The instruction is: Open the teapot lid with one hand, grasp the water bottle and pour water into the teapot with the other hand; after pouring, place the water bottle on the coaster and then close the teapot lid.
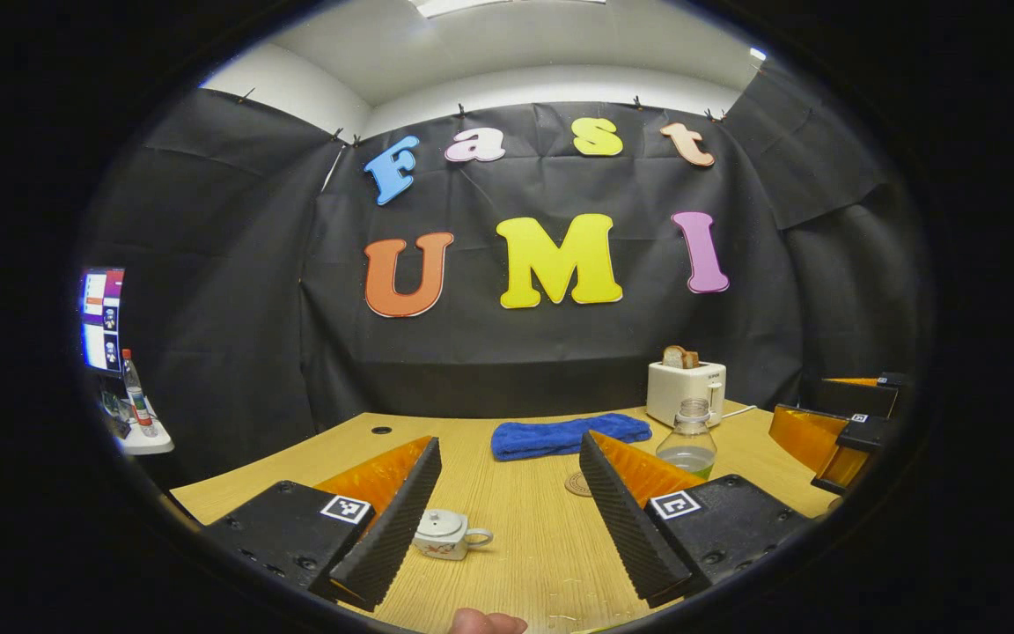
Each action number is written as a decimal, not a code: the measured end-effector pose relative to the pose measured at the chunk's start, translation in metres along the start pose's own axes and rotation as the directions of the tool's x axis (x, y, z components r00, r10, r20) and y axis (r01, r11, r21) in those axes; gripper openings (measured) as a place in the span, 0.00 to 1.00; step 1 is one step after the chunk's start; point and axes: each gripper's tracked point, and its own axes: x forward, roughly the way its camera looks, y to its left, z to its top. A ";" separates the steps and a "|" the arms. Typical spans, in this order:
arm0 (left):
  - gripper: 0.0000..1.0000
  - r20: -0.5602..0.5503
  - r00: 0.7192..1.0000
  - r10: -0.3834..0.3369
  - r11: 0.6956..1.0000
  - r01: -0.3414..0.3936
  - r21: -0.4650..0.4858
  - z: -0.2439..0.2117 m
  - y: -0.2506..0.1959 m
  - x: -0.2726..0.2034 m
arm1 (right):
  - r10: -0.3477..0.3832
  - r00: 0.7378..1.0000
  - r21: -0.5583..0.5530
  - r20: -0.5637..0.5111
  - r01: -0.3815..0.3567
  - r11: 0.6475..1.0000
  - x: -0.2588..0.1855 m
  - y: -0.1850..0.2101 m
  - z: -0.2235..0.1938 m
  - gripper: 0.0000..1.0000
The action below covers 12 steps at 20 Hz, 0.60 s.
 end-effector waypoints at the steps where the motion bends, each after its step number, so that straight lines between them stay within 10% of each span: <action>1: 0.99 0.002 1.000 0.012 1.000 -0.012 0.002 0.000 0.001 -0.002 | 0.004 1.000 0.002 -0.004 -0.004 1.000 0.000 0.001 -0.002 0.98; 12: 0.99 -0.046 0.996 0.079 0.997 -0.077 0.031 -0.031 0.030 -0.013 | 0.033 0.999 -0.013 -0.011 -0.033 0.999 0.000 0.002 -0.017 0.98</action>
